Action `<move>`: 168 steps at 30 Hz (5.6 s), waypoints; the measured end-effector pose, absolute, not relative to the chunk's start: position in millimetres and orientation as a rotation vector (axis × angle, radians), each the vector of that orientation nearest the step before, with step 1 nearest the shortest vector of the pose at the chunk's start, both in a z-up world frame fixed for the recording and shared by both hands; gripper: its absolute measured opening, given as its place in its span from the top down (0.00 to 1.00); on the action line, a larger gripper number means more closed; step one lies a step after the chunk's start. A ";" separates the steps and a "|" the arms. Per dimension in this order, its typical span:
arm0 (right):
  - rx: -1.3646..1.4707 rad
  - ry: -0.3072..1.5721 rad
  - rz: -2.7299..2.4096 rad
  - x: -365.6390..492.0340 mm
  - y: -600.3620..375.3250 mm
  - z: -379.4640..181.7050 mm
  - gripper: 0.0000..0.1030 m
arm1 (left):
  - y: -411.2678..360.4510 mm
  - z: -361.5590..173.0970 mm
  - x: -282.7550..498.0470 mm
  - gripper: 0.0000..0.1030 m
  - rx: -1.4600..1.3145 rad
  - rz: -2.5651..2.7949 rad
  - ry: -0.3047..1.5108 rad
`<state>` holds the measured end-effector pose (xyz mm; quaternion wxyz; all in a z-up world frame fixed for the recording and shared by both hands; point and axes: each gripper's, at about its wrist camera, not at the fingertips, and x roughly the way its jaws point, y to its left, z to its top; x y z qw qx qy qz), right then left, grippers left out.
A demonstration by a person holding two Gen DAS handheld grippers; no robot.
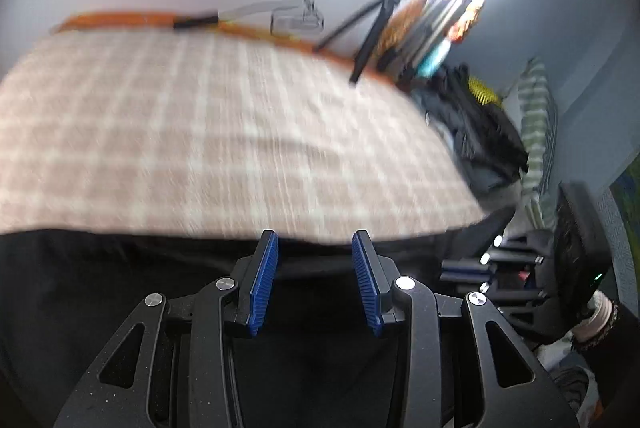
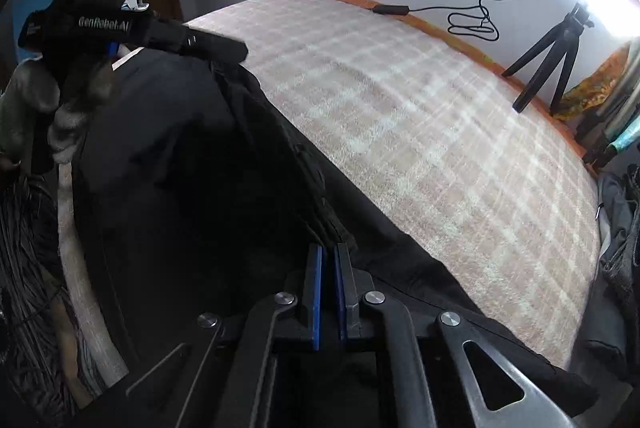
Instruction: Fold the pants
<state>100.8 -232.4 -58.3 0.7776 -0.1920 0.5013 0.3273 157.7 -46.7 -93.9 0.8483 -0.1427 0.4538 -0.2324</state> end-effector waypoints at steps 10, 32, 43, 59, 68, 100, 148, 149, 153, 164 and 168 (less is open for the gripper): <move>-0.321 1.050 0.773 128.3 -244.6 -34.7 0.44 | -52.7 -114.1 153.4 0.65 -0.250 -0.486 0.998; -0.491 1.062 0.531 208.7 -199.8 -77.1 0.56 | 37.4 -89.9 104.9 0.64 -0.378 -0.304 0.943; -0.019 0.969 0.422 157.5 -263.8 6.5 0.30 | 111.6 -78.3 18.0 0.51 -0.521 -0.193 0.883; 0.130 0.947 0.471 72.4 -250.9 7.5 0.19 | 164.0 -127.5 -51.9 0.50 -0.894 -0.091 0.876; 0.135 0.925 0.486 66.9 -259.2 11.9 0.19 | 155.7 -136.2 -56.7 0.48 -1.005 -0.047 0.857; 0.355 1.032 0.635 85.9 -242.4 -9.3 0.20 | 23.6 -78.1 24.5 0.96 -0.245 -0.235 0.699; 0.317 1.042 0.391 107.5 -303.1 -27.0 0.99 | -75.0 -74.2 61.0 0.57 -0.036 -0.524 0.864; 0.325 1.055 0.370 106.2 -314.1 -26.5 0.99 | -81.0 -72.5 60.4 0.57 -0.023 -0.534 0.856; 0.342 1.061 0.305 98.9 -351.0 -29.4 0.99 | -94.5 -67.9 62.7 0.57 -0.006 -0.564 0.844; 0.351 1.069 0.160 76.4 -426.1 -41.4 0.99 | -131.2 -86.5 66.6 0.57 0.045 -0.614 0.899; 0.296 1.077 0.126 77.0 -430.3 -44.4 0.99 | -146.1 -92.9 60.5 0.57 0.096 -0.639 0.912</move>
